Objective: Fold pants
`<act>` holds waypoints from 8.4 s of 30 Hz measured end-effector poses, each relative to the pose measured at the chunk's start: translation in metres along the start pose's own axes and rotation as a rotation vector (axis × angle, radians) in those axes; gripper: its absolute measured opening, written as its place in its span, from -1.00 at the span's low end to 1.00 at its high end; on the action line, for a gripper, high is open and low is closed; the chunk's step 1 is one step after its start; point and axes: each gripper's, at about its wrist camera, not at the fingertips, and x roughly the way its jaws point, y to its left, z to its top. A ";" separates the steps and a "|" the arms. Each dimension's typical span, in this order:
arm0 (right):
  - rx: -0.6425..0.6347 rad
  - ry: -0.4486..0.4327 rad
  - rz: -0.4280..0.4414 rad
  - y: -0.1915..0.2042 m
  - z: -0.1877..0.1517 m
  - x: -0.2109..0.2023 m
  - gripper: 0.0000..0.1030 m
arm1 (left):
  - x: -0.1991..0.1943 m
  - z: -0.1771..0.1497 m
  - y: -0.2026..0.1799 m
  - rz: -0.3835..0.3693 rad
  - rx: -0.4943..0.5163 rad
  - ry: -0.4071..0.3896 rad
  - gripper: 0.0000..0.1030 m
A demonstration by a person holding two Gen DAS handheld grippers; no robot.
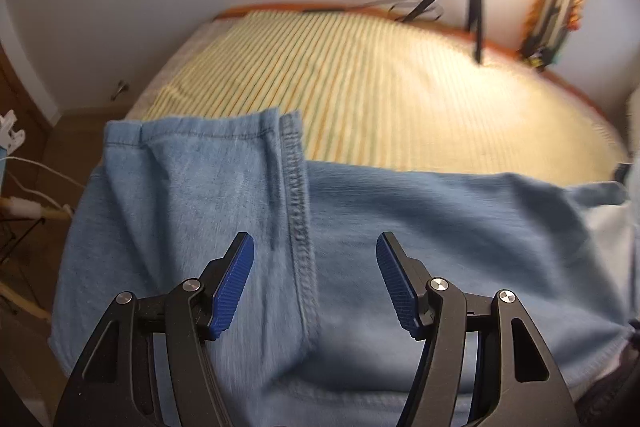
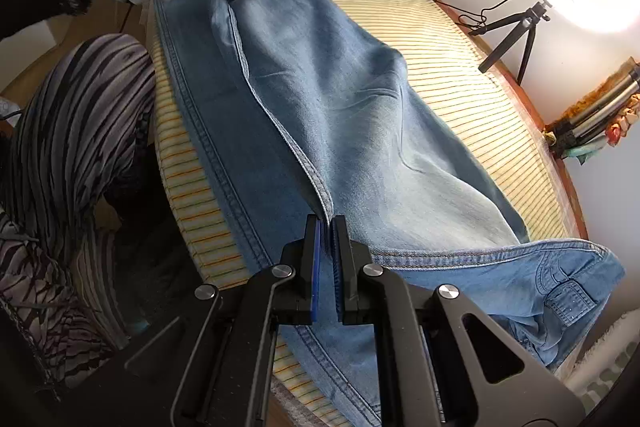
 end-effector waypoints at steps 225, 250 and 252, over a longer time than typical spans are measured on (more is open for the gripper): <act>1.420 -0.226 -0.352 -0.167 -0.303 -0.075 0.17 | 0.034 0.012 -0.301 -0.708 0.118 0.259 -0.74; 1.626 -0.494 -0.196 -0.195 -0.326 -0.093 0.17 | -0.073 -0.141 -0.412 -0.909 0.720 0.181 -0.91; 1.625 -0.464 -0.161 -0.197 -0.326 -0.084 0.17 | -0.073 -0.137 -0.411 -0.912 0.704 0.178 -0.91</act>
